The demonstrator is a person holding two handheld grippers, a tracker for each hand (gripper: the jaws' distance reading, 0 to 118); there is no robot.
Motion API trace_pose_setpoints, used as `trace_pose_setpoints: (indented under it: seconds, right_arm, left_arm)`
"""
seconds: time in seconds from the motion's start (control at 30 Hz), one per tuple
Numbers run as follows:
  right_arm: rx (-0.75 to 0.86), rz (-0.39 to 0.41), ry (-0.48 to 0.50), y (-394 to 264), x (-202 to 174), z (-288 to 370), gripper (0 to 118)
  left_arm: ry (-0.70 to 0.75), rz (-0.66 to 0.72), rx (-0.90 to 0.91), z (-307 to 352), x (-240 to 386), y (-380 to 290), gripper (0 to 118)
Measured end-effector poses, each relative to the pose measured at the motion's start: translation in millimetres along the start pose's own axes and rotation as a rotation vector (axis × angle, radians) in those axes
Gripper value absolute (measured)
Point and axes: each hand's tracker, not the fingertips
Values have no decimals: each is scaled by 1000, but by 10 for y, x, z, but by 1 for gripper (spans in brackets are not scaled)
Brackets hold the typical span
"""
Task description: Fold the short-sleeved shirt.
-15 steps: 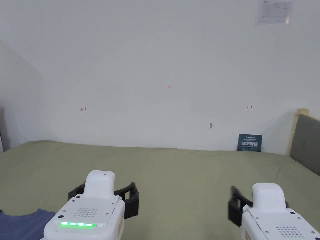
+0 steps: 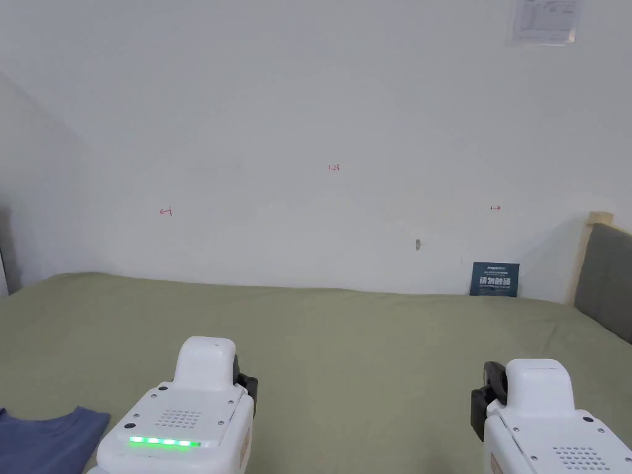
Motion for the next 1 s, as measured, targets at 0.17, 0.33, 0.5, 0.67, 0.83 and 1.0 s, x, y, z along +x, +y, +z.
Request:
trace_pose_setpoints:
  seconds: [0.17,0.33,0.5,0.67,0.83,1.0]
  right_arm:
    - [-13,-9,-4,3,-1,-24,1]
    - [-15,-3,-5,9,-27,-42,1]
    - [-33,-6,3,6,-73,-112,1]
    - [-49,-24,100,40,-460,-275,1]
    - [-40,-4,340,77,-1396,-402,1]
    - [-23,-8,545,135,-2283,-319,1]
  left_arm:
    - [-2,-1,5,15,-8,20,0]
    - [-8,24,0,5,-30,26,0]
    - [18,10,-2,7,-99,6,0]
    - [136,-5,-24,155,-536,-28,0]
    - [349,52,-49,583,-1360,-79,0]
    - [549,94,-70,1133,-2009,-154,0]
